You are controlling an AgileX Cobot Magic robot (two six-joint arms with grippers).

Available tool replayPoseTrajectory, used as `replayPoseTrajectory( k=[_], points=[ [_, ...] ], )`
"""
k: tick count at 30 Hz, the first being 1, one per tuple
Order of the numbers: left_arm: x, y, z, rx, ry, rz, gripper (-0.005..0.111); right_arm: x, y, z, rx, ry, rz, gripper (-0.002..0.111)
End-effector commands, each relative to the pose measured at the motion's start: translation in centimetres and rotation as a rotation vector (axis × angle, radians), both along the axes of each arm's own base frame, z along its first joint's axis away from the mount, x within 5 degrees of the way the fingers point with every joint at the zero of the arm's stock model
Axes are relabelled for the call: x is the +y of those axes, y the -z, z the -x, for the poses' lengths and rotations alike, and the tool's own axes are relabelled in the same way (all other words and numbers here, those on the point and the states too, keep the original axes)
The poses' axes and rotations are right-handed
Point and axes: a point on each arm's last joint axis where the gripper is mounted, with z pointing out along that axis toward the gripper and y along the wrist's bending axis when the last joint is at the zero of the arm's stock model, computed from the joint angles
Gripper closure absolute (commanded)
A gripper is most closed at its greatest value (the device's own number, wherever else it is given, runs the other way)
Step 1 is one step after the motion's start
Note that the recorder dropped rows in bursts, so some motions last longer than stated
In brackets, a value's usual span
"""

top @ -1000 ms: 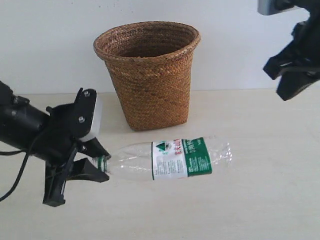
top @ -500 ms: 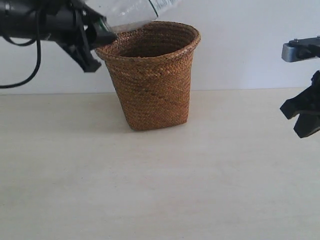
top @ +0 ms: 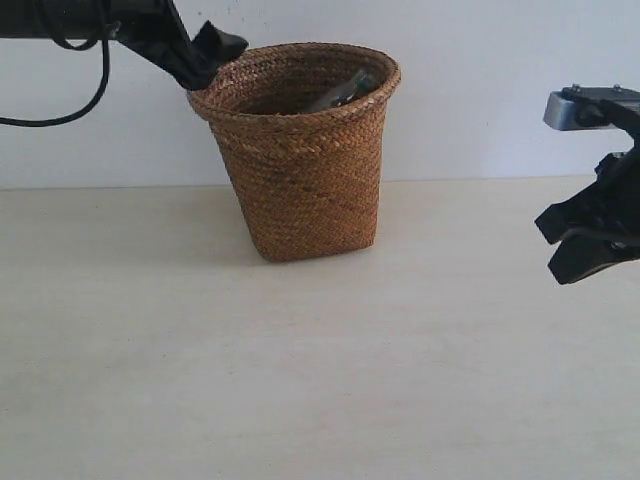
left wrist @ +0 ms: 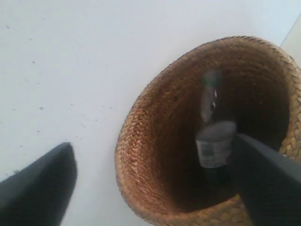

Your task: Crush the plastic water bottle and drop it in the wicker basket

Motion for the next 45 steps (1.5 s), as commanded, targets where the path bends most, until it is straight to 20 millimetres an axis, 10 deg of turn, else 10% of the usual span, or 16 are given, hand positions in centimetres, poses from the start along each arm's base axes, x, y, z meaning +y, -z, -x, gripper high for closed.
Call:
replayPoseTrajectory(
  k=[1, 12, 30, 45],
  points=[
    [0.7, -1.0, 2.2, -0.004, 0.002, 0.030, 0.095, 0.0, -0.3, -0.1, -0.042, -0.013, -0.012, 0.108],
    [0.9, 2.6, 6.9, 0.242, 0.152, 0.021, 0.102, -3.8, 0.4, 0.1, 0.005, 0.125, 0.389, 0.108],
    [5.6, 6.6, 9.7, 0.797, -0.335, -0.199, 0.102, -4.0, -0.7, 1.4, 0.027, 0.139, 0.401, 0.108],
    [7.9, 5.1, 16.7, 0.531, -0.343, 0.127, 0.102, -4.1, -5.4, 9.8, -0.510, 0.310, 0.187, 0.108]
  ],
)
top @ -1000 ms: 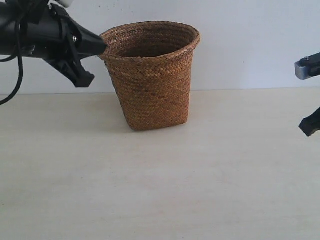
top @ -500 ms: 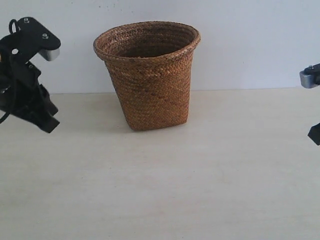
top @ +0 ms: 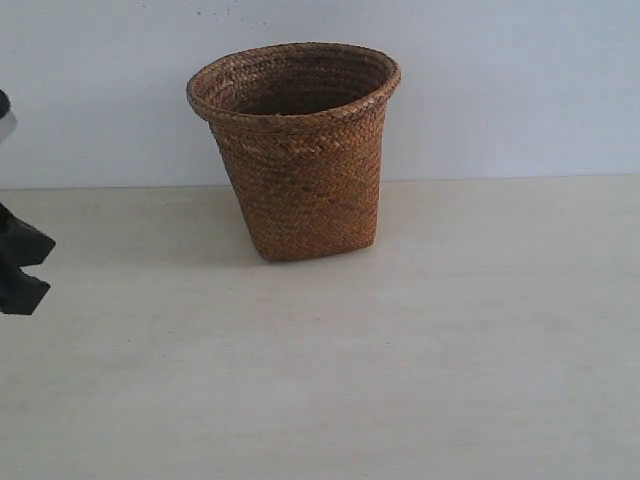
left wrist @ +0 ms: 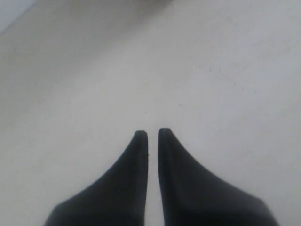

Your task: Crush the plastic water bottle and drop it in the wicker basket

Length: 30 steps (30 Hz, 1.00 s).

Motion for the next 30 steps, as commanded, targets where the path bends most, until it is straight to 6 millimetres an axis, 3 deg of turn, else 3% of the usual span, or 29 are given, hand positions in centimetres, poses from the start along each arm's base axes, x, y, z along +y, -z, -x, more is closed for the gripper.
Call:
replayPoseTrajectory(
  k=[1, 7, 13, 24, 30],
  points=[
    [0.4, -1.1, 1.5, -0.125, -0.032, 0.111, 0.102, 0.0, -0.4, 3.3, -0.182, 0.010, -0.073, 0.108],
    [1.4, -1.3, 4.2, -0.182, -0.050, 0.168, 0.102, -0.3, 0.3, 7.7, -0.395, -0.008, -0.086, 0.108],
    [2.6, -0.3, 7.8, -0.336, -0.040, 0.258, 0.102, -0.4, 1.0, 10.4, -0.576, -0.016, -0.120, 0.108],
    [4.4, 2.4, 12.8, -0.554, -0.026, 0.368, 0.102, -0.4, 2.1, 13.9, -0.818, -0.002, -0.241, 0.108],
    [5.0, 2.5, 14.5, -0.606, -0.042, 0.434, 0.102, -0.4, 2.8, 14.8, -0.866, 0.007, -0.295, 0.108]
  ],
)
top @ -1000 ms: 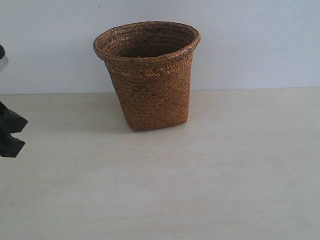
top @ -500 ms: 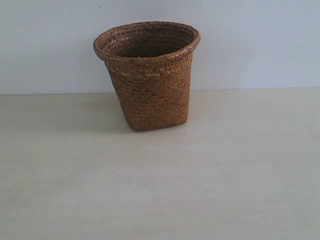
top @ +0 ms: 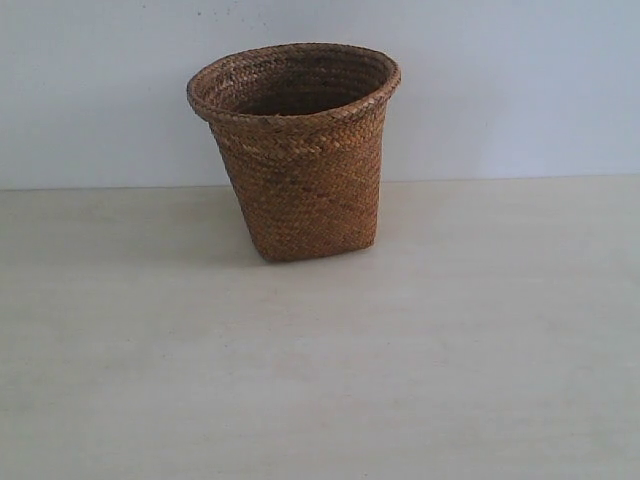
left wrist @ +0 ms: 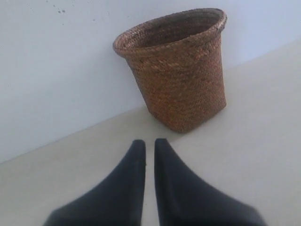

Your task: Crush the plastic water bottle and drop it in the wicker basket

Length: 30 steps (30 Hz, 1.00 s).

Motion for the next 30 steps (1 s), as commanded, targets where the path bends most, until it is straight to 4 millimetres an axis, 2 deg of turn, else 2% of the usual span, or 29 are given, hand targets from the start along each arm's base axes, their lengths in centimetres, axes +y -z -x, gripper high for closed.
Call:
replayPoseTrajectory(
  k=[1, 6, 11, 19, 30],
  points=[
    [0.4, -0.2, 1.2, -0.034, -0.007, 0.104, 0.102, 0.0, 0.8, 0.4, -0.032, 0.000, -0.025, 0.108],
    [0.7, -0.7, 2.2, -0.039, -0.004, 0.288, 0.102, 0.0, 2.4, 0.1, -0.010, 0.003, -0.024, 0.108],
    [0.7, -0.2, 2.3, -0.049, -0.004, 0.261, 0.102, 0.0, 3.8, -0.2, -0.008, 0.008, -0.017, 0.108],
    [0.5, 2.7, 1.6, -0.022, -0.009, 0.256, 0.102, 0.0, 5.0, -0.3, 0.031, 0.008, -0.013, 0.108],
    [0.5, 2.8, 1.6, -0.020, -0.009, 0.255, 0.102, 0.0, 5.0, -0.3, 0.033, 0.008, -0.013, 0.108]
  ],
)
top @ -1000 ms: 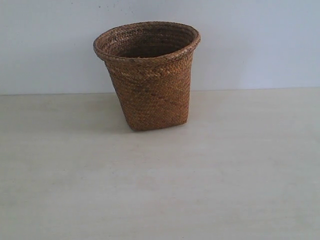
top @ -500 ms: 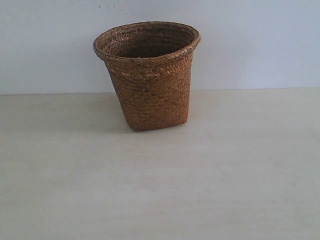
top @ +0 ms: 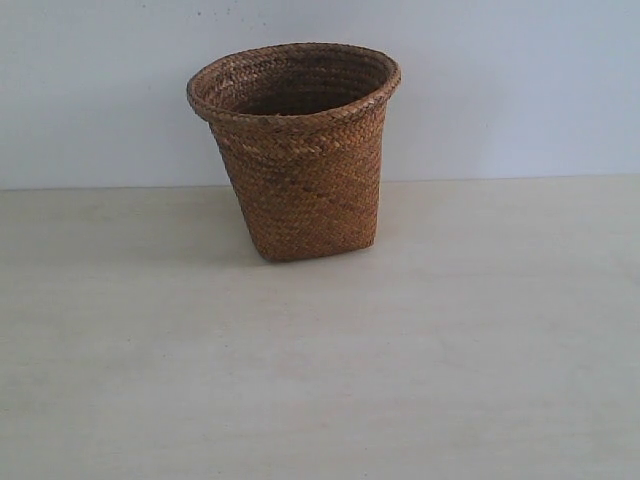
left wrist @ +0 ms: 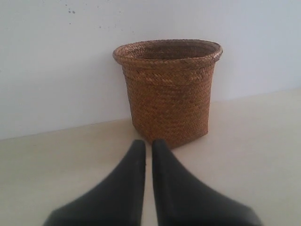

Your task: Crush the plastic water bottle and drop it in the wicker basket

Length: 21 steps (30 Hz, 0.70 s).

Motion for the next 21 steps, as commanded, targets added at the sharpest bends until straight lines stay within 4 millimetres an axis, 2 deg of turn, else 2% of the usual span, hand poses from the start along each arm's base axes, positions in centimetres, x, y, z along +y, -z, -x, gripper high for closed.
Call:
replayPoseTrajectory(
  k=[1, 8, 13, 19, 21],
  points=[
    [0.0, 0.0, 0.0, -0.009, 0.001, 0.016, 0.102, 0.0, 0.1, 0.0, -0.002, 0.001, 0.006, 0.108],
    [0.0, 0.1, 0.0, -0.010, 0.002, -0.006, 0.102, 0.0, 0.1, 0.0, -0.002, 0.001, 0.006, 0.108],
    [0.0, 1.0, -0.1, -0.019, 0.003, -0.055, 0.102, 0.0, 0.1, 0.0, -0.002, 0.001, 0.006, 0.108],
    [0.2, 4.2, -0.6, -0.001, -0.054, -0.040, 0.102, 0.0, 0.1, 0.0, -0.002, 0.001, 0.006, 0.108],
    [0.4, 4.2, -0.5, -0.007, -0.080, -0.033, 0.102, 0.0, 0.1, 0.0, -0.002, 0.001, 0.006, 0.108]
  ],
)
